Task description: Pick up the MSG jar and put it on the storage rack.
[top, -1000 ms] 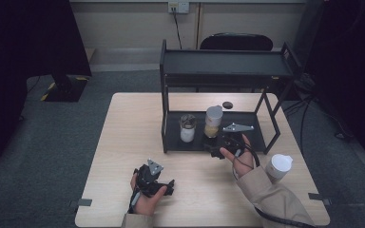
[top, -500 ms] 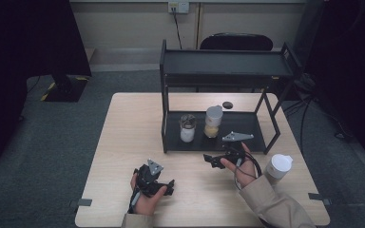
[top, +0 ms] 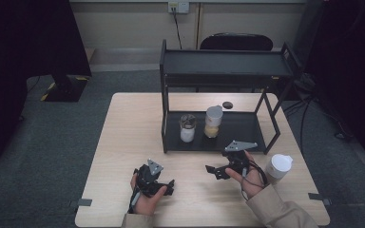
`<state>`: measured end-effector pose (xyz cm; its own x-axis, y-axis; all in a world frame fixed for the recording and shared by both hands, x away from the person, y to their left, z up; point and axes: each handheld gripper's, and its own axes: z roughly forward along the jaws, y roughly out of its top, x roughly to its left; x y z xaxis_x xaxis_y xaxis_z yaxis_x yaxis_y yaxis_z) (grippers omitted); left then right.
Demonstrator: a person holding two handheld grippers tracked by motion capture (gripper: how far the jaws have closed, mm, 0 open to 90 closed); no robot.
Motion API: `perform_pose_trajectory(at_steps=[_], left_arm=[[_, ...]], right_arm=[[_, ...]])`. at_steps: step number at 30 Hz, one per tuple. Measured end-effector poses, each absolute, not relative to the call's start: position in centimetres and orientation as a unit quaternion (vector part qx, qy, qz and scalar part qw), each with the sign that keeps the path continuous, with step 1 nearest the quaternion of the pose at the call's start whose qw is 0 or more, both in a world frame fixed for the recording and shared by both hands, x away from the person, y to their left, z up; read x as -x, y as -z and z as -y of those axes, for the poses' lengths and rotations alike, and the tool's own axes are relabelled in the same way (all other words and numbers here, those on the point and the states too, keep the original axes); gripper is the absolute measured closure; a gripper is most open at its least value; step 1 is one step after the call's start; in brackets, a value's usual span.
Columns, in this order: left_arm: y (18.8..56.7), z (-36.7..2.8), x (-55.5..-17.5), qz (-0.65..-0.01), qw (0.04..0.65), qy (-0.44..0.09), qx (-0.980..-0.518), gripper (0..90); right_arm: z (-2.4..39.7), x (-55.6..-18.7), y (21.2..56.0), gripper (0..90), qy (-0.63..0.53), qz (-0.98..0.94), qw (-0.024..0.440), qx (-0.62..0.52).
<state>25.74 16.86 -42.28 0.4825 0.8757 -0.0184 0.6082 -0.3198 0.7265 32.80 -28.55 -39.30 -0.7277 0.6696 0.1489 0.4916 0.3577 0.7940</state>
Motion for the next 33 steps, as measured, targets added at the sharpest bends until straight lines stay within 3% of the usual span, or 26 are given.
perform_pose_trajectory(at_steps=[33], left_arm=[[42.3,-16.9,-25.7,-0.47,0.345,-0.194,-0.789,0.0]], right_arm=[[33.0,-29.5,41.0,1.2,-0.435,-0.845,0.076,-0.301]])
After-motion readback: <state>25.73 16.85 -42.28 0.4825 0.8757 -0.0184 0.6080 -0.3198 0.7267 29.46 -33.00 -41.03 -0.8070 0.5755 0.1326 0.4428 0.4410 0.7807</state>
